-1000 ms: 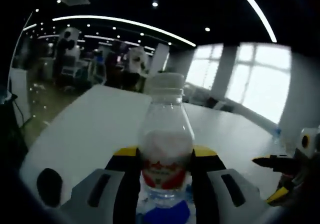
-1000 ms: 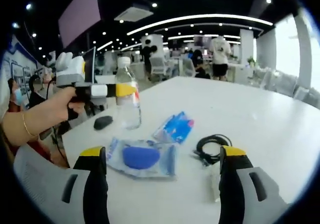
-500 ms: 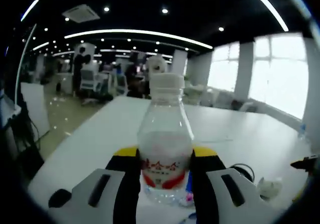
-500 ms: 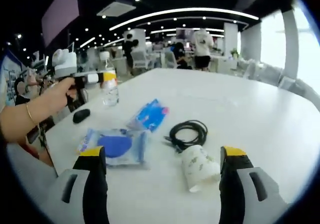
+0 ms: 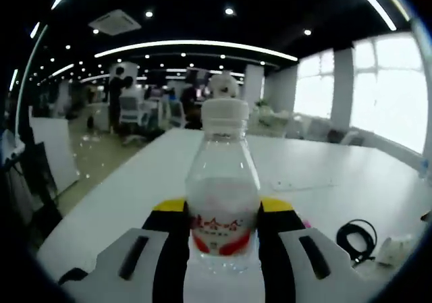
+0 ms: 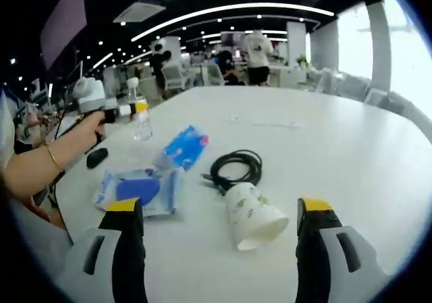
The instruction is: Arrange the tabletop items into an orderly group along one side of the table until the central work area is clear of visible clutter.
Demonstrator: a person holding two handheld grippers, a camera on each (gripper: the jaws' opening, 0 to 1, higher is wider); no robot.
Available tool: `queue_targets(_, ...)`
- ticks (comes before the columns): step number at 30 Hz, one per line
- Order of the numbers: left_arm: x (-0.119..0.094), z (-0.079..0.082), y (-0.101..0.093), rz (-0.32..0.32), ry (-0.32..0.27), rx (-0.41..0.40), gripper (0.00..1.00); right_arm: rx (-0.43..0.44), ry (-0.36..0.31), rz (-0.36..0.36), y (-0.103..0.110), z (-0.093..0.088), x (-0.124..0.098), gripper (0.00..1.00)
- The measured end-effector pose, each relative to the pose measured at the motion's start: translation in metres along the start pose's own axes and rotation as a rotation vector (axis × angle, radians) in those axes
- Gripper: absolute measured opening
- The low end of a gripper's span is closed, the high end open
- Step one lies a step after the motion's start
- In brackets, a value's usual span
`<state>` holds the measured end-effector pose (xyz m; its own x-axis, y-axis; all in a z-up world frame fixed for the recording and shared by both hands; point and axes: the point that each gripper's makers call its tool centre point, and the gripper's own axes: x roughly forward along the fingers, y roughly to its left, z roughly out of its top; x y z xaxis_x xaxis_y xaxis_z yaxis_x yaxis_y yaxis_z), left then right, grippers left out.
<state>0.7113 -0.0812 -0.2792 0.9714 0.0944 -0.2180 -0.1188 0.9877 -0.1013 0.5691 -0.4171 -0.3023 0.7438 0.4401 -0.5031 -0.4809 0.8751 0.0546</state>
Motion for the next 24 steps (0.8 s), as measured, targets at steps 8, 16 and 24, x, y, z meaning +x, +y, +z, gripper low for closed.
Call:
queue_targets(8,0.012,-0.008,0.011,0.012,-0.015,0.018,0.36,0.001,0.013,-0.018,-0.004,-0.005,0.001,0.92)
queue_targets(16,0.016,-0.016,0.017,0.023,-0.019,0.003,0.36,0.012,0.038,-0.030,-0.006,-0.014,0.002,0.92)
queue_targets(24,0.022,-0.019,0.015,0.029,-0.030,0.037,0.36,0.028,0.050,-0.038,-0.007,-0.018,0.003,0.92)
